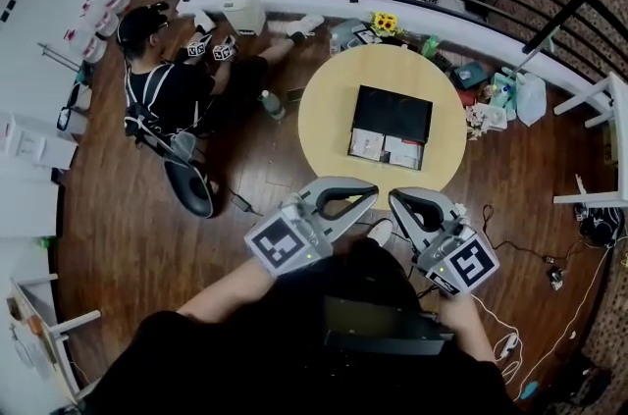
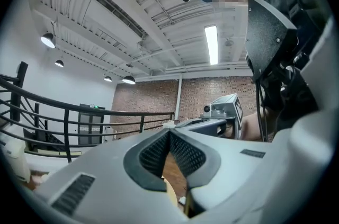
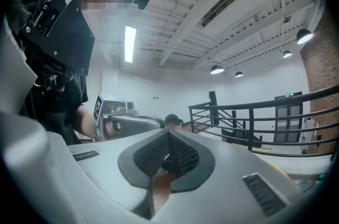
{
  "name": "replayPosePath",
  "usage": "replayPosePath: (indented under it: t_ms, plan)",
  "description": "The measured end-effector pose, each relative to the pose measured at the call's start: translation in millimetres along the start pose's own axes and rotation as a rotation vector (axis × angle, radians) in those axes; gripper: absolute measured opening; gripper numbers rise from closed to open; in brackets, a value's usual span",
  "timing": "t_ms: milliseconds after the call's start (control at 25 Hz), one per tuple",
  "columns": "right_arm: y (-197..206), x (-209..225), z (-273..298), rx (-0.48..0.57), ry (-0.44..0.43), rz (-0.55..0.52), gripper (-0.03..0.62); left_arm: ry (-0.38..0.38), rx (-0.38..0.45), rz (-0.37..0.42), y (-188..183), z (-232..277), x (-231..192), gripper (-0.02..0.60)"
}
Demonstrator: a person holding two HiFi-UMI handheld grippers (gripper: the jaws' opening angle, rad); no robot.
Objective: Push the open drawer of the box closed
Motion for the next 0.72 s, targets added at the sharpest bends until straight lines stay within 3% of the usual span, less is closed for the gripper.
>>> replayPosePath:
  t_ms: [320, 720]
  plan:
    - [-3.3, 81.9, -21.8, 0.019, -0.078, 0.027, 0.006, -0.095, 0.009, 0.065, -9.0, 78.5, -22.5, 0.020]
    - [5.2, 150.9, -37.9, 0.024, -0.153, 0.057, 0.006, -0.196, -0.019, 0.068, -4.8, 142.9, -40.6, 0.020]
Point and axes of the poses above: the fingertips, and each gripper's own axes: z forward along the fingers, x to its right, y out of its underside, the point moved 5 cm from there along -z, backward along the fingers, and after that the axes turned 14 degrees about y, right-handed, at the moved point
